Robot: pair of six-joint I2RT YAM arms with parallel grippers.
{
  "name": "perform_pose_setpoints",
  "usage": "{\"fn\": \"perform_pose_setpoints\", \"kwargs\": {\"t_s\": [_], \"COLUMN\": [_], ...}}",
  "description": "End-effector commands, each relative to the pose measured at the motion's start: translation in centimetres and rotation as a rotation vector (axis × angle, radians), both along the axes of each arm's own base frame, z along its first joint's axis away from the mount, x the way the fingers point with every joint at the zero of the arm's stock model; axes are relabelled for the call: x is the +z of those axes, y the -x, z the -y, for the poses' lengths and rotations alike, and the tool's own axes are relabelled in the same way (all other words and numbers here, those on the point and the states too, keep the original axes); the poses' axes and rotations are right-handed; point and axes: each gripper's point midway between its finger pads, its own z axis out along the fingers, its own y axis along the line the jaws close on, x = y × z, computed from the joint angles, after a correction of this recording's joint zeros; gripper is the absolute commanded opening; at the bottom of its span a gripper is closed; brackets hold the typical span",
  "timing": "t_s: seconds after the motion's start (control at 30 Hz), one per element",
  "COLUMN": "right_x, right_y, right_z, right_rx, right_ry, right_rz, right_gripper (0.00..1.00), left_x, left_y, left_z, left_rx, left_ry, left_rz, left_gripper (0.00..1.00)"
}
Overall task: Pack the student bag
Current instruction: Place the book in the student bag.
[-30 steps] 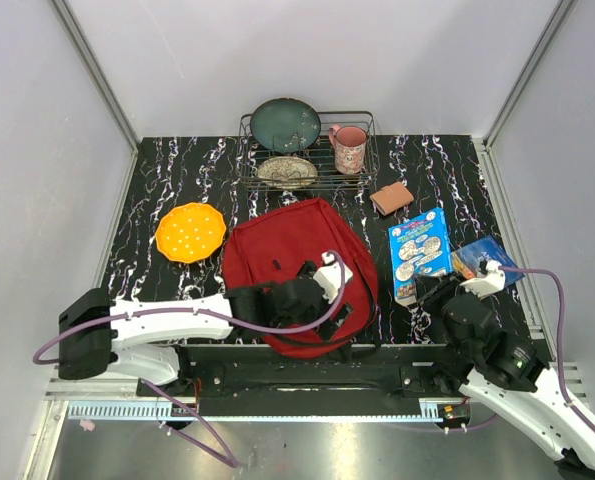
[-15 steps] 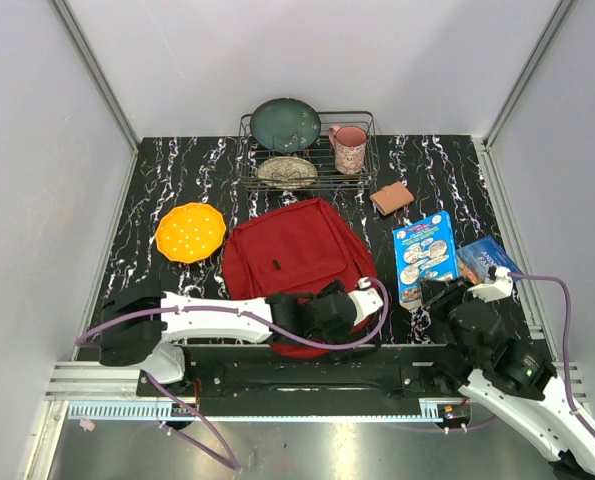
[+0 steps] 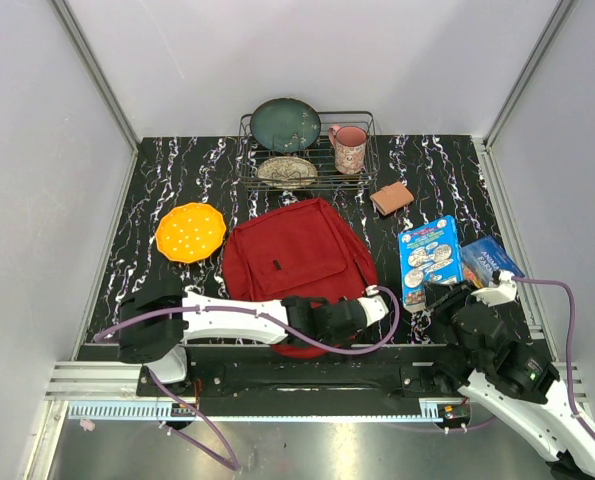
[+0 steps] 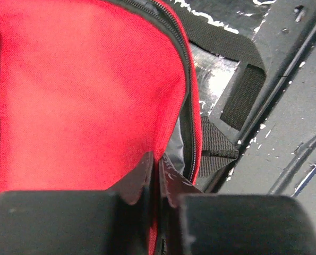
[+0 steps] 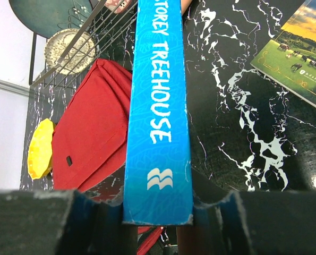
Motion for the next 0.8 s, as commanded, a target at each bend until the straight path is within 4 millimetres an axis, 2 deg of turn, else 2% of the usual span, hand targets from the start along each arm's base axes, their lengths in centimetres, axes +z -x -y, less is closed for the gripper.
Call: {"fn": "perform_pose_setpoints", "kwargs": {"t_s": [0.0, 0.13, 0.27, 0.33, 0.37, 0.43, 0.5, 0.57, 0.6, 0.7, 0.77], "right_x": [3.4, 3.3, 3.0, 3.0, 3.3, 3.6, 4.2, 4.2, 4.2, 3.7, 3.4], "right_y": [-0.5, -0.3, 0.4, 1.0, 1.3, 2.2, 2.8, 3.2, 3.5, 3.8, 3.8], "right_z": [0.9, 0.8, 0.5, 0.4, 0.4, 0.0, -1.2, -2.4, -3.7, -5.7, -6.3], "right_rx": [-0.062, -0.051, -0.02, 0.007, 0.018, 0.061, 0.136, 0.197, 0.255, 0.326, 0.343], "right_ry": [-0.075, -0.082, -0.1, -0.123, -0.145, -0.166, -0.201, -0.219, -0.243, -0.298, -0.314], "right_rz": [0.09, 0.081, 0.059, 0.043, 0.052, 0.023, 0.017, 0.007, 0.0, -0.022, -0.03], "right_gripper": [0.02, 0.02, 0.02, 0.02, 0.02, 0.01, 0.01, 0.0, 0.0, 0.0, 0.0], "left_x": [2.0, 3.9, 7.9, 9.5, 10.9, 12.4, 14.4, 16.6, 17.3, 20.0, 21.7], "left_y": [-1.6, -3.1, -5.4, -7.3, -8.6, -11.0, -12.8, -13.6, -14.3, -15.5, -16.0], "left_z": [0.6, -0.2, -1.3, -2.3, -3.4, -5.5, -7.4, -8.1, -8.8, -10.3, -11.0], "left_rx": [0.071, 0.156, 0.278, 0.359, 0.426, 0.55, 0.635, 0.667, 0.697, 0.761, 0.799], "left_ry": [0.03, 0.07, 0.162, 0.194, 0.215, 0.23, 0.285, 0.372, 0.397, 0.455, 0.481], "left_rz": [0.083, 0.156, 0.231, 0.252, 0.291, 0.306, 0.315, 0.322, 0.33, 0.39, 0.421], "left_gripper": [0.01, 0.0, 0.0, 0.0, 0.0, 0.0, 0.0, 0.0, 0.0, 0.0, 0.0]}}
